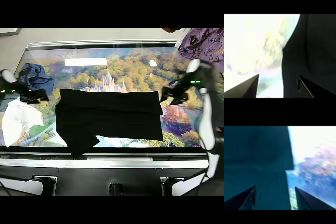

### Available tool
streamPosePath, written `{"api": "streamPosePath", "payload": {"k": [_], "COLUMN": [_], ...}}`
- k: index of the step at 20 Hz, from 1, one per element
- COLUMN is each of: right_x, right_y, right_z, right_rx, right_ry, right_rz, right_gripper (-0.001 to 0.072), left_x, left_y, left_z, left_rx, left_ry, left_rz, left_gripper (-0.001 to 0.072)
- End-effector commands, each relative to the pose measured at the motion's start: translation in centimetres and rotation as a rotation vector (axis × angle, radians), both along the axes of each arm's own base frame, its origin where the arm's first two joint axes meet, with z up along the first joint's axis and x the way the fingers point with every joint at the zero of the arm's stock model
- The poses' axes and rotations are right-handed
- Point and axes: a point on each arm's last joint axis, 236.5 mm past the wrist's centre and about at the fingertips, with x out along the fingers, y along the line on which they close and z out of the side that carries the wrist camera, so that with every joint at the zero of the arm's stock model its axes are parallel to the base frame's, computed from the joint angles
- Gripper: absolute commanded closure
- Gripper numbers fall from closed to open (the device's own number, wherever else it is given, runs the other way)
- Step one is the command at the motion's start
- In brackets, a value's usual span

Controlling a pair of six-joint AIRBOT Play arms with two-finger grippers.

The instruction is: Fold the clothes and pants, and hang the long-sleeved shirts on hangers.

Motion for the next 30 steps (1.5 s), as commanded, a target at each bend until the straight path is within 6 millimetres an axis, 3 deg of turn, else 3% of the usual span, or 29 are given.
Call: {"api": "streamPosePath", "payload": {"k": [1, 4, 6, 8, 10, 14, 18, 21, 25, 26, 27, 28, 29, 30], "right_x": [-1.9, -6.3, -8.5, -9.8, -10.4, -10.7, -10.6, -10.6, -10.5, -10.4, -10.5, -10.5, -10.5, -10.6], "right_y": [-4.4, -5.5, -4.1, -2.4, -1.2, 0.2, 0.6, 0.8, 0.8, 0.8, 0.9, 0.9, 0.8, 0.5], "right_z": [3.8, 2.3, 0.3, -1.6, -2.8, -3.1, -2.8, -2.6, -2.6, -2.6, -2.5, -2.4, -2.4, -2.5], "right_rx": [0.162, 0.347, 0.425, 0.454, 0.472, 0.487, 0.507, 0.52, 0.517, 0.52, 0.524, 0.528, 0.522, 0.506], "right_ry": [-0.132, -0.132, -0.109, -0.077, -0.05, -0.031, -0.03, -0.029, -0.034, -0.036, -0.035, -0.034, -0.035, -0.038], "right_rz": [-0.137, -0.287, -0.327, -0.319, -0.314, -0.29, -0.29, -0.289, -0.293, -0.294, -0.294, -0.293, -0.294, -0.297], "right_gripper": [0.0165, 0.0174, 0.0174, 0.0173, 0.0174, 0.0175, 0.0175, 0.0175, 0.0175, 0.0176, 0.0176, 0.018, 0.0207, 0.0272], "left_x": [-5.9, -12.8, -16.7, -18.8, -19.5, -19.6, -20.2, -19.3, -19.1, -19.4, -19.6, -19.6, -19.5, -19.4], "left_y": [-0.6, -3.0, -5.5, -7.7, -9.3, -11.3, -12.8, -13.1, -15.1, -15.6, -16.0, -16.0, -16.0, -15.9], "left_z": [1.1, -1.4, -3.6, -5.2, -6.2, -7.5, -8.4, -8.5, -9.3, -9.8, -10.1, -10.2, -10.2, -10.0], "left_rx": [-0.212, -0.337, -0.372, -0.418, -0.451, -0.442, -0.447, -0.441, -0.48, -0.481, -0.477, -0.474, -0.472, -0.471], "left_ry": [-0.022, 0.003, 0.053, 0.093, 0.109, 0.121, 0.176, 0.146, 0.177, 0.197, 0.208, 0.208, 0.2, 0.194], "left_rz": [0.092, 0.199, 0.22, 0.227, 0.223, 0.181, 0.154, 0.162, 0.156, 0.143, 0.134, 0.129, 0.125, 0.124], "left_gripper": [0.0155, 0.0156, 0.0156, 0.0156, 0.0156, 0.0156, 0.0156, 0.0157, 0.016, 0.0208, 0.0348, 0.0559, 0.0689, 0.069]}}
